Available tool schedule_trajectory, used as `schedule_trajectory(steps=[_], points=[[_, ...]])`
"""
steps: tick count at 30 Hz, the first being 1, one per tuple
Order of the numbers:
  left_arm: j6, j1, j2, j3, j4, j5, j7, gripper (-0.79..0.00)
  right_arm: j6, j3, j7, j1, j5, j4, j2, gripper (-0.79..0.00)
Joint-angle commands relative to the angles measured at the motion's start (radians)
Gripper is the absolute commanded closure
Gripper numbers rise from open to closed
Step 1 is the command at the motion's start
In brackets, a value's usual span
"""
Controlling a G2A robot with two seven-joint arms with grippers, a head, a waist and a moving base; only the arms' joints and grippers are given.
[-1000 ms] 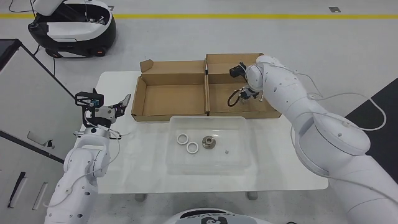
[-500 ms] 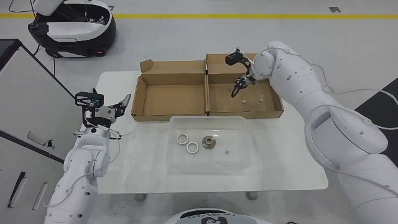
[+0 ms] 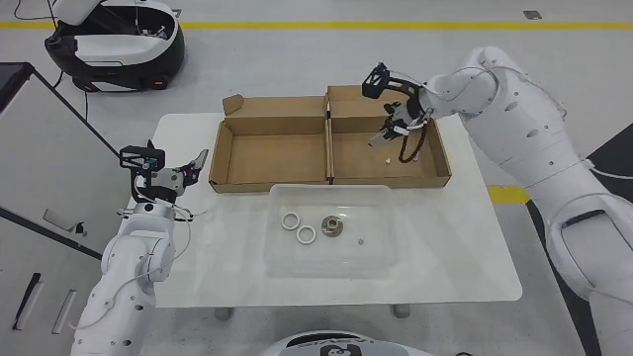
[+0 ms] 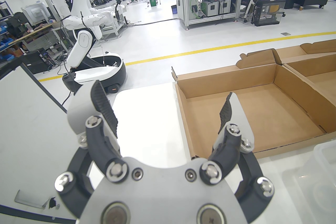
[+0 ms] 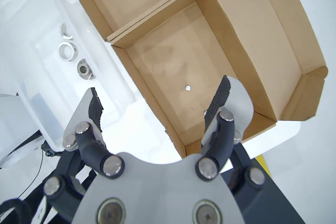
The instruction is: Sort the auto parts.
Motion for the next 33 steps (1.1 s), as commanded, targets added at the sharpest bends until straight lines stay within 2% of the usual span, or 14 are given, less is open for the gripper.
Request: schedule_trajectory(steps=[1,4,8,15,23,33], points=[[0.0,0.0,0.0,0.0,0.0,0.0,0.0,-0.785,0.04,0.058,0.04,-0.067,0.006,-0.186,0.054,-0.785],[0.0,0.0,0.0,0.0,0.0,0.0,0.0,-0.785,0.087,0.115,0.087,-0.149,0.024,-0.375,0.118,-0.785],[0.0,0.0,0.0,0.0,0.0,0.0,0.0,-0.785,0.123,0.141,0.123,-0.206,0.039,-0.538,0.177,-0.785],[0.0,0.0,0.0,0.0,0.0,0.0,0.0,-0.785,0.168,0.061,0.168,-0.181,0.058,-0.687,0.24,-0.785],[0.0,0.0,0.0,0.0,0.0,0.0,0.0,-0.785,0.213,-0.119,0.213,-0.027,0.116,-0.742,0.266,-0.785],[0.0,0.0,0.0,0.0,0.0,0.0,0.0,-0.785,0.245,-0.307,0.238,0.044,0.072,-0.74,0.238,-0.785]])
